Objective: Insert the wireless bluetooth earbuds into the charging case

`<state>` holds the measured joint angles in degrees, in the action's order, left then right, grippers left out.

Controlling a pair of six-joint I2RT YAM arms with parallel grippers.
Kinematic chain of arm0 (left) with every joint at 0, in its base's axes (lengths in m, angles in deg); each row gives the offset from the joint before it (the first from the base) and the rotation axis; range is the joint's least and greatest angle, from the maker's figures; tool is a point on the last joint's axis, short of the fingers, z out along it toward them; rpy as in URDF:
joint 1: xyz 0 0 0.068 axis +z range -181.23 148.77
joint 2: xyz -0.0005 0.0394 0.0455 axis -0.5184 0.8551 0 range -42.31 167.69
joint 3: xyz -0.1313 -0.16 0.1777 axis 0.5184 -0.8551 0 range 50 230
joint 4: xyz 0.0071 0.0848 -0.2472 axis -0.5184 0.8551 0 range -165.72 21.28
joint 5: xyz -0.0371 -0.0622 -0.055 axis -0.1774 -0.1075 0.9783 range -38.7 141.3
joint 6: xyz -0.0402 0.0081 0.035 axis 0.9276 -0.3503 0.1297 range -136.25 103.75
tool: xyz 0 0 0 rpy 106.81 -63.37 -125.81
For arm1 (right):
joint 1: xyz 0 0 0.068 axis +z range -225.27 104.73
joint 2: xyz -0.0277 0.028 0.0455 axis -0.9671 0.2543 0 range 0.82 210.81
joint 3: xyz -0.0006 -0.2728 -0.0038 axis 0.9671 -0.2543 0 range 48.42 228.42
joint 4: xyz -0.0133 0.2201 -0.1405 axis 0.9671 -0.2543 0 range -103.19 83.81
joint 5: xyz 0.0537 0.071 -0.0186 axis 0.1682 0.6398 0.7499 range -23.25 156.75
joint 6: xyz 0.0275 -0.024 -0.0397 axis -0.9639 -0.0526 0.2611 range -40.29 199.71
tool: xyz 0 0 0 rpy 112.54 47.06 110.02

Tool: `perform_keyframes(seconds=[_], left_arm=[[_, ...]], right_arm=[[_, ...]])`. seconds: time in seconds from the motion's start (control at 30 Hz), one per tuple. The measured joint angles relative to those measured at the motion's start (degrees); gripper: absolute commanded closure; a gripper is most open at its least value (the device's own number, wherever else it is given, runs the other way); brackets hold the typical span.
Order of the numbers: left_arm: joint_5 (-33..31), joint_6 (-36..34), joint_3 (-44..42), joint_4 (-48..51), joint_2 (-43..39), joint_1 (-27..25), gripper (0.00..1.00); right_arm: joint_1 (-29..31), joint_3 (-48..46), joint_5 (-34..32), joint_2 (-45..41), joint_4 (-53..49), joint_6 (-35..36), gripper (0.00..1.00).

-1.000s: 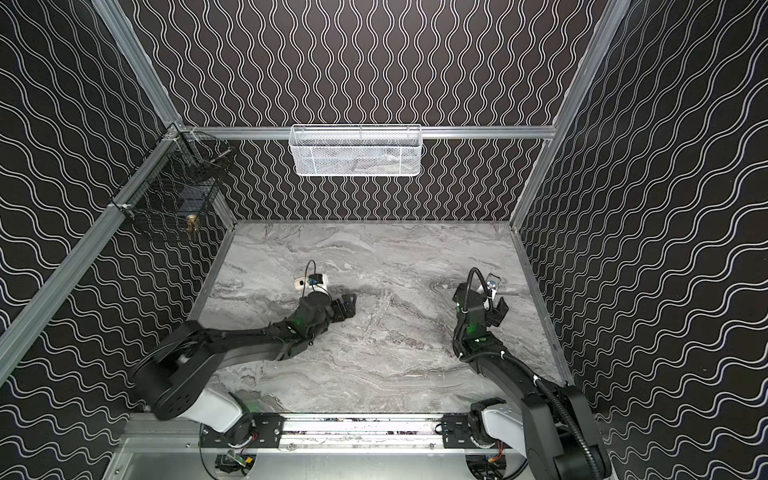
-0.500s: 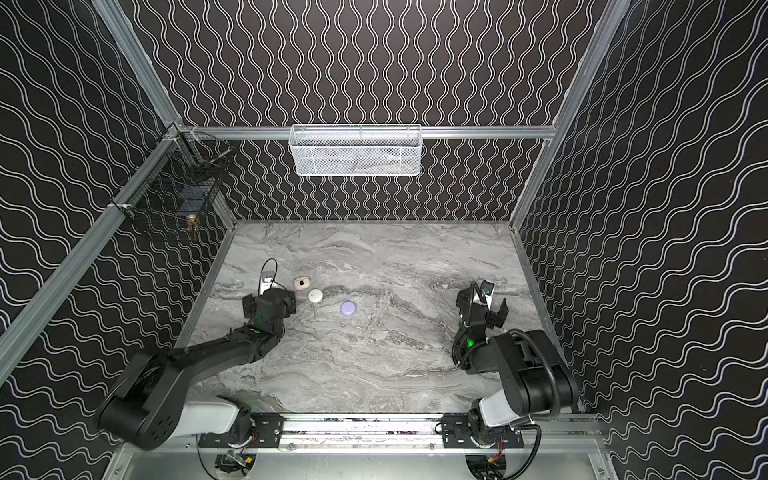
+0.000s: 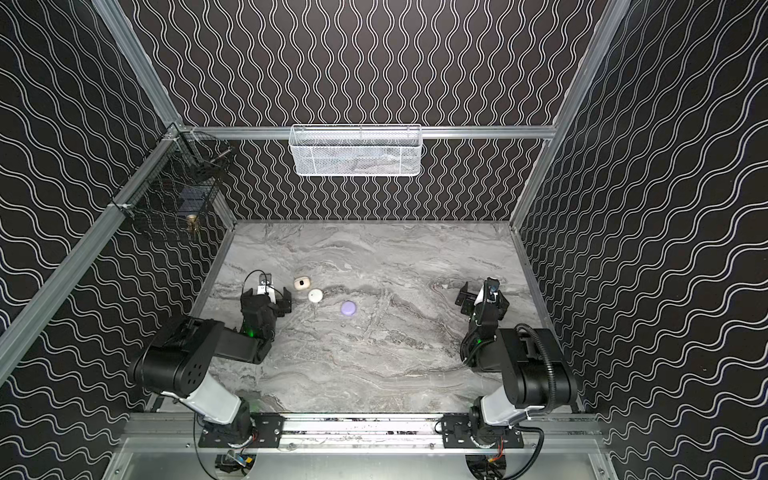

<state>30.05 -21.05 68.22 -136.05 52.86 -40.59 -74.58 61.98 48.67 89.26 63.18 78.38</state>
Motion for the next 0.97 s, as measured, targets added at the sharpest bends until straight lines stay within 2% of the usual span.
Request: perform_keyframes(seconds=[0.43,0.97], left_arm=[[5.22,0.0,0.92,-1.55,0.24,1.11,0.01],[5.4,0.0,0.92,-1.55,0.26,1.11,0.01]], right_arm=[[0.0,-0.09,0.57,0.33,-0.04,0.11,0.0],[0.02,-0.22,0.57,0.28,0.04,0.33,0.0]])
